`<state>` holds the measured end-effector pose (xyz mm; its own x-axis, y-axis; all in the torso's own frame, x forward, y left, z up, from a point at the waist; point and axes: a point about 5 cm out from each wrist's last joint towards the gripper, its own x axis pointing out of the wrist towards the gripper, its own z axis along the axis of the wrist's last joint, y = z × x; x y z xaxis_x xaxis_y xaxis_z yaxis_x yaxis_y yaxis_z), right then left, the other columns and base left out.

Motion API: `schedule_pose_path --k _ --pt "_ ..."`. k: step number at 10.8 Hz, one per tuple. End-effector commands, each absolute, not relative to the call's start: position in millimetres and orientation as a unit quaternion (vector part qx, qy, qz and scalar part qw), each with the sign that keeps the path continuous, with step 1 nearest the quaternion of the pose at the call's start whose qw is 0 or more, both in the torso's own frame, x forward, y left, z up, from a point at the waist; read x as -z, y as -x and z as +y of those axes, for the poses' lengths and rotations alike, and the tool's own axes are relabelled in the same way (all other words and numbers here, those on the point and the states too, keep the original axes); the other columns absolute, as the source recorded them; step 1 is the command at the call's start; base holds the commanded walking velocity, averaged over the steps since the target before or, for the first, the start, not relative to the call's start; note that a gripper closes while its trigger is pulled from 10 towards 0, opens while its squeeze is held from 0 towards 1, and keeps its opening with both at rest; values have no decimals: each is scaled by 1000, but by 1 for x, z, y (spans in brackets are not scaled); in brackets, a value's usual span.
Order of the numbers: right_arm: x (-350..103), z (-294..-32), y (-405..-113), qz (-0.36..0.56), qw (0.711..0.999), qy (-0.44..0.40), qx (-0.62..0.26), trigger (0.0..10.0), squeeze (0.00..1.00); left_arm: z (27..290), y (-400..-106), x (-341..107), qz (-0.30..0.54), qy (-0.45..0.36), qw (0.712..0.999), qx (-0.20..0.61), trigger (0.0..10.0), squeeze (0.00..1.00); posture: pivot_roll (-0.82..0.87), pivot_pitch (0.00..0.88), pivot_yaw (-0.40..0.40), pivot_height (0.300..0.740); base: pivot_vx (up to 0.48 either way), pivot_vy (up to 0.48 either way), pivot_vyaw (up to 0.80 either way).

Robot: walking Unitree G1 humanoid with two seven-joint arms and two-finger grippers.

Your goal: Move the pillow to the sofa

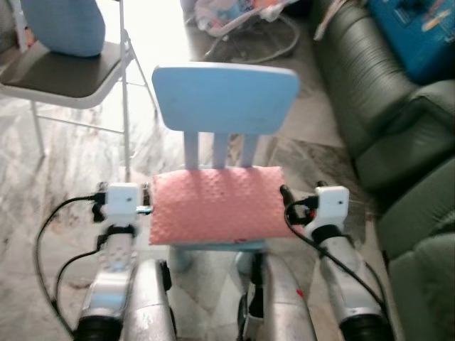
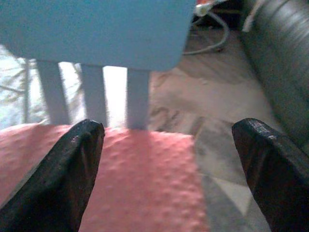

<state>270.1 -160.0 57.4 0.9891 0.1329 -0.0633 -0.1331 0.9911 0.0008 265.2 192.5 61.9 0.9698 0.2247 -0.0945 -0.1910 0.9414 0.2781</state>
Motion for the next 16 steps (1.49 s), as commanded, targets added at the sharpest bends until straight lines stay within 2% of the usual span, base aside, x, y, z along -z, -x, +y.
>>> schedule_pose_path --k 1,5,9,12,13,16 --pt "-55 -163 -268 35 997 3 -64 10000 0 190 -261 -54 86 -133 983 -92 10000 0 12 166 -42 578 0 0 0" --pt "-54 -165 -266 39 997 6 -62 10000 0 186 -259 -53 88 -118 987 -71 10000 0 7 178 -46 523 0 0 0" --pt "-53 -166 -267 46 997 16 -62 10000 0 193 -262 -59 81 -105 988 -81 10000 0 7 201 -60 518 0 0 0" --pt "-57 -156 -271 58 996 -1 -73 10000 0 210 -258 -56 122 -103 984 -81 10000 0 1 300 -58 518 0 0 0" --pt "-57 -154 -273 60 995 -8 -73 10000 0 213 -261 -55 139 -96 982 -87 10000 0 0 338 -61 503 0 0 0" --pt "-67 -157 -282 63 995 0 -75 10000 0 228 -285 -73 135 -119 979 -96 10000 0 -19 453 -62 484 0 0 0"
